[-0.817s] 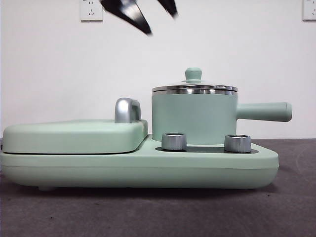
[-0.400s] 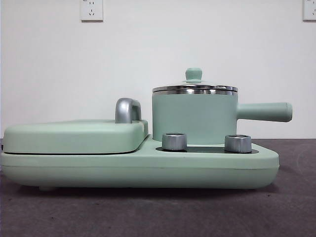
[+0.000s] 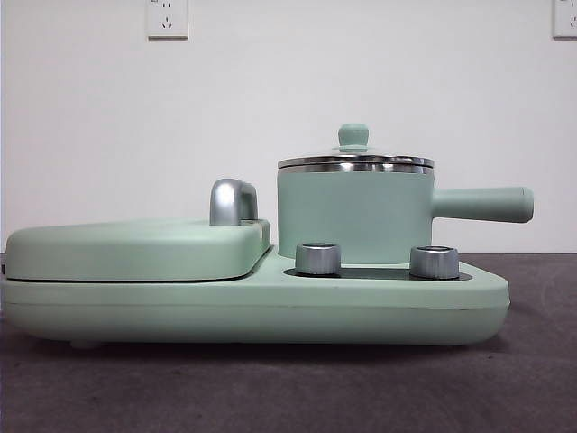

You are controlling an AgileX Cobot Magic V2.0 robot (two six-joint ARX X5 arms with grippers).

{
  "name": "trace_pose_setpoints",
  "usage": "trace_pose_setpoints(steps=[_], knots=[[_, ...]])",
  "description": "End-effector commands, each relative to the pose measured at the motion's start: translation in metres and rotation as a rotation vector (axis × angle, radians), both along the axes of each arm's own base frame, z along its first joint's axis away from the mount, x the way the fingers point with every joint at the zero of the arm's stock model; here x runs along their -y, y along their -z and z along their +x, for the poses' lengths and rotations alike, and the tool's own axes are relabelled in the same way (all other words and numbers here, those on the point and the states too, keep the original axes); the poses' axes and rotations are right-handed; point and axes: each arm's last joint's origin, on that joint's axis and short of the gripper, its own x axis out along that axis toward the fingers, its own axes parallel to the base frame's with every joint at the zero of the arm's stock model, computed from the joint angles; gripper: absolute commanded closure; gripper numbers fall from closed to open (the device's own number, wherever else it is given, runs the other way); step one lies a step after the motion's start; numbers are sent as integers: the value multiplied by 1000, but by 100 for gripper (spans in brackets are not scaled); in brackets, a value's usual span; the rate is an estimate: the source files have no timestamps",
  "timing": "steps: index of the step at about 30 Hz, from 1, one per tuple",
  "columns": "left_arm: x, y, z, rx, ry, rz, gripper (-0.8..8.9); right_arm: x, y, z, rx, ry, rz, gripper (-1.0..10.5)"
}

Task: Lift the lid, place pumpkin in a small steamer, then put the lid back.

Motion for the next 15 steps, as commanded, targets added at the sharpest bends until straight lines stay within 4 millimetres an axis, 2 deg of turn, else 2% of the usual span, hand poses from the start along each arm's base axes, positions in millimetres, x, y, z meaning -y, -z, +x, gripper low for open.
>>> trace_pose_setpoints(steps=[1,6,7,8,9,10,15], knots=[[-6,13,-9,-25,-18,-31,431,-1,-6,1,36,-7,30,452],[-16,24,-22,-45,-36,-58,452,-2,-13,3,98,-10,74,491],[-17,23,-23,-43,-39,-65,523,-2,-13,3,100,-14,78,560],[-17,23,-24,-40,-39,-67,653,-3,-13,3,99,-17,78,697],[-17,23,-24,-37,-38,-67,828,-2,-13,3,97,-16,76,907],[-17,23,-24,-36,-38,-69,788,-2,-13,3,95,-17,72,945],[-17,23,-24,-33,-37,-69,798,-2,-12,2,82,-13,75,927]])
